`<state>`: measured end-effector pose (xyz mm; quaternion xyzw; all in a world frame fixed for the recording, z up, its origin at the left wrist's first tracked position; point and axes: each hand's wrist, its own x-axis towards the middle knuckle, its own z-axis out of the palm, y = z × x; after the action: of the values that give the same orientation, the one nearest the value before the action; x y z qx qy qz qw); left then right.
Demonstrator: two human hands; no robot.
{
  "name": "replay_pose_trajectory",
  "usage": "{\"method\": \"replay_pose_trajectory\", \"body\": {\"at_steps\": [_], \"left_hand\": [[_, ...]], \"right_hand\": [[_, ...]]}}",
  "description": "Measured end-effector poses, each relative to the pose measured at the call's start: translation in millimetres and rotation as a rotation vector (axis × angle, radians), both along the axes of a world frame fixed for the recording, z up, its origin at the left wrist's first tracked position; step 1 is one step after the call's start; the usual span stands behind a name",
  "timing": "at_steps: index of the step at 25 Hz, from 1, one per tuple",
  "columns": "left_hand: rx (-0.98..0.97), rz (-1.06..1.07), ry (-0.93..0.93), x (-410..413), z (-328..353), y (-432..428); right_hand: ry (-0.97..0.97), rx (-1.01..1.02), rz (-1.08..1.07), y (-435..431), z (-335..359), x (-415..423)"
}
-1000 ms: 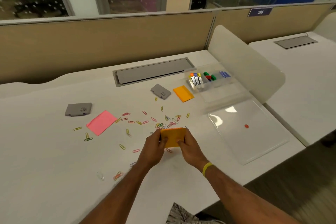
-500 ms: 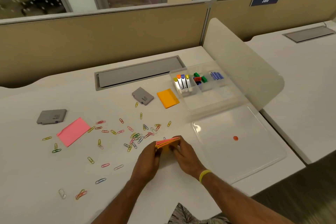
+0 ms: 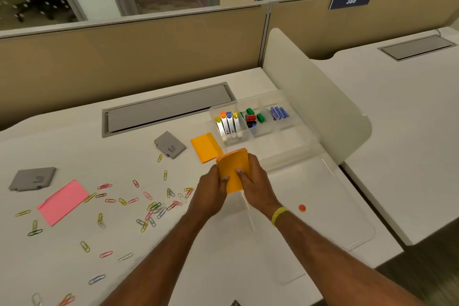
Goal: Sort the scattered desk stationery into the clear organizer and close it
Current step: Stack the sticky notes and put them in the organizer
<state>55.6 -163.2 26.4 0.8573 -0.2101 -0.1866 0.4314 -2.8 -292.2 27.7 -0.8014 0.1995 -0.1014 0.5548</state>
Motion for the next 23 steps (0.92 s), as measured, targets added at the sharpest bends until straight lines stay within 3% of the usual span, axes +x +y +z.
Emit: {"method": "replay_pose_trajectory", "body": {"at_steps": [5, 9, 13, 17, 23], "left_hand": [[-0.093, 0.133, 0.252, 30.9, 6.6, -33.7], [-0.051, 0.248, 0.288, 37.3, -4.2, -47.0], [-0.070, 0.297, 0.336, 37.2, -9.7, -58.3], [-0.094, 0.286, 0.373, 37.4, -12.4, -60.4], [-0.085, 0.269, 0.376, 38.3, -13.2, -60.2]], "right_hand": [[0.078, -0.033, -0.027, -53.4, 18.0, 33.8], [0.189, -0.214, -0.100, -84.9, 26.7, 67.4], [0.349, -0.400, 0.027, -86.2, 17.7, 91.4], [0.501, -0.445, 0.131, -67.2, -0.1, 101.0], [0.561, -0.585, 0.166, -58.0, -7.6, 101.2]]}}
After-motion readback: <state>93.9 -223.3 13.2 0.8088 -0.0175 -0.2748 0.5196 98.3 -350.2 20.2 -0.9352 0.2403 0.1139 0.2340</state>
